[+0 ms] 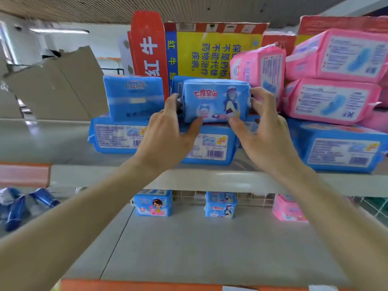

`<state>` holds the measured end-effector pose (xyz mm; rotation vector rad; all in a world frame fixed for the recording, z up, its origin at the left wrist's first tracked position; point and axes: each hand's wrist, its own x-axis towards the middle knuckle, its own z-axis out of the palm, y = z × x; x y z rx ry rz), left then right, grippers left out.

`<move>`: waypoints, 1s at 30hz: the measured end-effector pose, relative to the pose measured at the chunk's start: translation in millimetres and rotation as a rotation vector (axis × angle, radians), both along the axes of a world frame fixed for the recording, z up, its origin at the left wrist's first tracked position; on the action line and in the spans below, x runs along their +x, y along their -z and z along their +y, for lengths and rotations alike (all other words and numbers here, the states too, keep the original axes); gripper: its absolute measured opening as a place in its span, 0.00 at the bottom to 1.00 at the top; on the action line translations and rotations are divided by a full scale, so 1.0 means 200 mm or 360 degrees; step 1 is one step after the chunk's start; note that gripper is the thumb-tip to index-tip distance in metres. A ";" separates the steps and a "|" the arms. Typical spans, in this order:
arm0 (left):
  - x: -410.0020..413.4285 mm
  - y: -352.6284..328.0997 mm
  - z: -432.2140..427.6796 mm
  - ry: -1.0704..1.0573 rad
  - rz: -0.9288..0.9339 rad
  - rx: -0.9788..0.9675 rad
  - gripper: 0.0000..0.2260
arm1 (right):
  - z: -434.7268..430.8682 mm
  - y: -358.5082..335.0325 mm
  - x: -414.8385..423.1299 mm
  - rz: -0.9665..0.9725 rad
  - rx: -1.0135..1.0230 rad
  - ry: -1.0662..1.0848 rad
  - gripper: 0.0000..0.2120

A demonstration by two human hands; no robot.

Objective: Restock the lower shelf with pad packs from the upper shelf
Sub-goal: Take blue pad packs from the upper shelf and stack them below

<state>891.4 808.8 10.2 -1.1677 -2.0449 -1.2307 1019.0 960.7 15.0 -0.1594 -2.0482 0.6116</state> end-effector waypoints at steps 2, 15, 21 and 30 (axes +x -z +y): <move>0.00 -0.01 0.02 0.0012 0.0034 0.0026 0.21 | 0.01 0.01 -0.01 0.0091 -0.0007 -0.0057 0.23; 0.25 0.01 -0.04 0.0101 0.0411 0.0536 0.23 | 0.03 0.08 0.26 0.0496 -0.0072 -0.0502 0.28; 0.55 0.14 -0.04 0.0172 0.0556 0.0531 0.22 | 0.02 0.20 0.61 0.0677 -0.0199 -0.0484 0.30; 1.10 0.42 -0.04 0.0268 0.0248 0.0337 0.21 | 0.04 0.43 1.14 0.0583 -0.0342 -0.0313 0.25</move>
